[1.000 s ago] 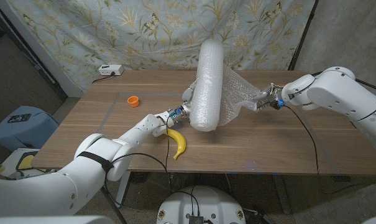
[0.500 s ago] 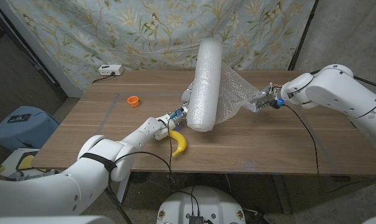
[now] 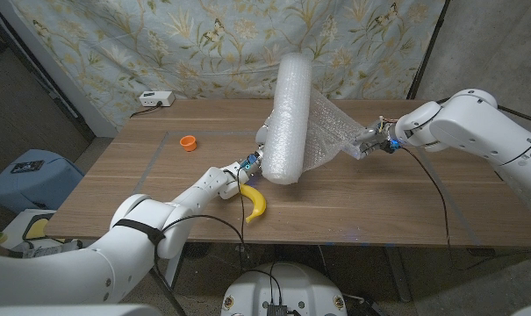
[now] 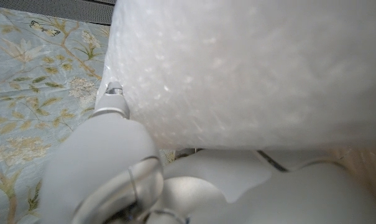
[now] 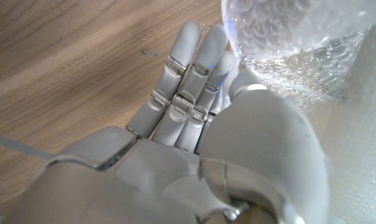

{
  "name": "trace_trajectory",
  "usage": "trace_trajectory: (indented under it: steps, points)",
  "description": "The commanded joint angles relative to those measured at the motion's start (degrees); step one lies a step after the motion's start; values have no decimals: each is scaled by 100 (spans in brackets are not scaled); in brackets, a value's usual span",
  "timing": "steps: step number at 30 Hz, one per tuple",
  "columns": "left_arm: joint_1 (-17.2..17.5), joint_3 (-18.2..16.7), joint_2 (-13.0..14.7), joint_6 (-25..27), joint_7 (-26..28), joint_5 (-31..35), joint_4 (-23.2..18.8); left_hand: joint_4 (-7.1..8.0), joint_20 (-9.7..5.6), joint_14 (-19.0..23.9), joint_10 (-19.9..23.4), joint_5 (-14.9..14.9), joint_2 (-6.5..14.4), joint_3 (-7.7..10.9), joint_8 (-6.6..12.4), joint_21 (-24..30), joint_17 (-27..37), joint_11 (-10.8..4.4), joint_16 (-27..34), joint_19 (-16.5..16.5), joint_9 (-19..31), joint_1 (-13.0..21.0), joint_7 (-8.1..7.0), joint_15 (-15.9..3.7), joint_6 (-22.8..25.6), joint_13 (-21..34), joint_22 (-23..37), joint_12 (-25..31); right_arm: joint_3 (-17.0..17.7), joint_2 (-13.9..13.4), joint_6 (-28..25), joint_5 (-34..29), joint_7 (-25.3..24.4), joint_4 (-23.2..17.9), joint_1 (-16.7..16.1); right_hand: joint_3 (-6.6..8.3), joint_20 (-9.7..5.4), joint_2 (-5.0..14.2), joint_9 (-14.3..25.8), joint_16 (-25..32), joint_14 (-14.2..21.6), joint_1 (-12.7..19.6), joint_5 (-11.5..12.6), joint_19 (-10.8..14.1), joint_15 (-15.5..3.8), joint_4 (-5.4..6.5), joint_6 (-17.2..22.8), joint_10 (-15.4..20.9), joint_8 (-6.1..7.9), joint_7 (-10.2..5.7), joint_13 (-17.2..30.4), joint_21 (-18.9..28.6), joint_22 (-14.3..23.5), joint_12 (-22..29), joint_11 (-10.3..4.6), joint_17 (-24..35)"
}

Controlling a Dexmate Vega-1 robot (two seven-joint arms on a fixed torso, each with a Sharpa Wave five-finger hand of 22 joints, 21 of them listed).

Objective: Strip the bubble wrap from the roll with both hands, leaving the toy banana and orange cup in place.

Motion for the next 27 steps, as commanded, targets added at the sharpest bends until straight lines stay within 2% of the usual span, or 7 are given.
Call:
trace_trajectory:
  steps: [1, 12, 27]
  points:
    - [68, -83, 18, 81, 99, -126, -163, -14, 26, 32, 25, -11, -7, 30, -12, -5, -8, -26, 34, 42, 18, -55, -5, -37, 70, 9, 21, 44, -168, 60, -36, -123, 111, 57, 160, -31, -196, 2, 26, -25, 67, 51, 35, -47, 13, -14, 23, 44, 20, 19, -10, 61, 3, -28, 5, 22]
    - [151, -127, 84, 182, 257, -272, -476, -23, 11, 27, 44, -13, 4, 44, -26, -20, -27, -34, 39, 54, 10, -69, 20, -57, 102, 2, 21, 57, -238, 108, -10, -209, 192, 134, 236, -36, -196, 9, 31, -49, 74, 53, 36, -82, 13, -10, 13, 42, 10, 31, -2, 121, -4, -48, -1, 28]
    - [425, -156, 263, 437, 630, -585, -1149, -38, 5, 40, 57, -16, 12, 61, -37, -35, -49, -63, 51, 84, 11, -89, 36, -76, 148, -6, 20, 67, -341, 181, -52, -312, 264, 190, 349, -43, -194, 7, 39, -69, 81, 60, 37, -127, 14, -11, 17, 39, 3, 36, 32, 204, -14, -63, -11, 58]
